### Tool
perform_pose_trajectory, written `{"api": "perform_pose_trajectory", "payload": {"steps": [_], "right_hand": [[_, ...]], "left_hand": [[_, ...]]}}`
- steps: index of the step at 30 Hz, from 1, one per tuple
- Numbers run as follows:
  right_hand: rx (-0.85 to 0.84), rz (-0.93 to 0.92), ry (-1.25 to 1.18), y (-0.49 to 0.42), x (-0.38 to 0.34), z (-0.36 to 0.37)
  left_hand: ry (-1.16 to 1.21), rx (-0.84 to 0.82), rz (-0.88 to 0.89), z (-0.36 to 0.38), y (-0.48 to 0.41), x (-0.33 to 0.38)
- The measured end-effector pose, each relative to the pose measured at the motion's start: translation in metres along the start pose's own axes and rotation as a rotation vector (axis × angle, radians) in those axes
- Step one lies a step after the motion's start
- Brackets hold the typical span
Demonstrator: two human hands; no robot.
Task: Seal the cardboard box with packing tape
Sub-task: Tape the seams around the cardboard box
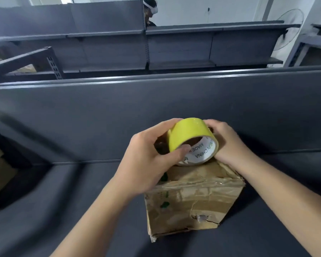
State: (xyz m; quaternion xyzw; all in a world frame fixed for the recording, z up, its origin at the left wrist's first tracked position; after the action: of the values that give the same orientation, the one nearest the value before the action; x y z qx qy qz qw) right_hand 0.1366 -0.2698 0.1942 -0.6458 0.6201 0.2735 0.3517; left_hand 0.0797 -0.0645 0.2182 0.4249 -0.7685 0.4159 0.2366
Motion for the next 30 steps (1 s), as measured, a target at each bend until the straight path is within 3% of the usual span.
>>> {"api": "perform_pose_trajectory", "payload": {"steps": [4,9,18,22,30], "right_hand": [[-0.015,-0.034,0.273,0.003,-0.005,0.007],[-0.035,-0.028,0.321,0.001,-0.008,0.007],[-0.063,-0.003,0.367,0.000,-0.004,0.007],[-0.052,-0.026,0.356,-0.003,-0.003,0.010],[0.012,-0.102,0.436,0.002,-0.003,0.003]], "left_hand": [[-0.124,0.074,0.048,0.000,-0.004,-0.004],[-0.168,0.175,0.126,-0.032,-0.011,-0.004],[-0.641,-0.002,0.151,-0.139,0.024,-0.018],[-0.518,-0.103,0.120,-0.142,0.060,-0.073],[-0.280,0.130,0.027,-0.050,0.082,-0.128]]}}
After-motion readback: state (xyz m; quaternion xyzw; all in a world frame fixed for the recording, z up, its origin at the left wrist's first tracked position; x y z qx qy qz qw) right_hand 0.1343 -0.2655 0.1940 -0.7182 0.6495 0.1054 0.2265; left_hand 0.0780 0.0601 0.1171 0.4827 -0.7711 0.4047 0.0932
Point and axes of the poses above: each hand's wrist, its own y-axis away from the middle knuckle, its own z-axis out of the palm, x = y × z, the point moved 1 cm from there along -y, towards the middle knuckle, and after that the axes turned 10 degrees about -y, right-handed, at the moved point
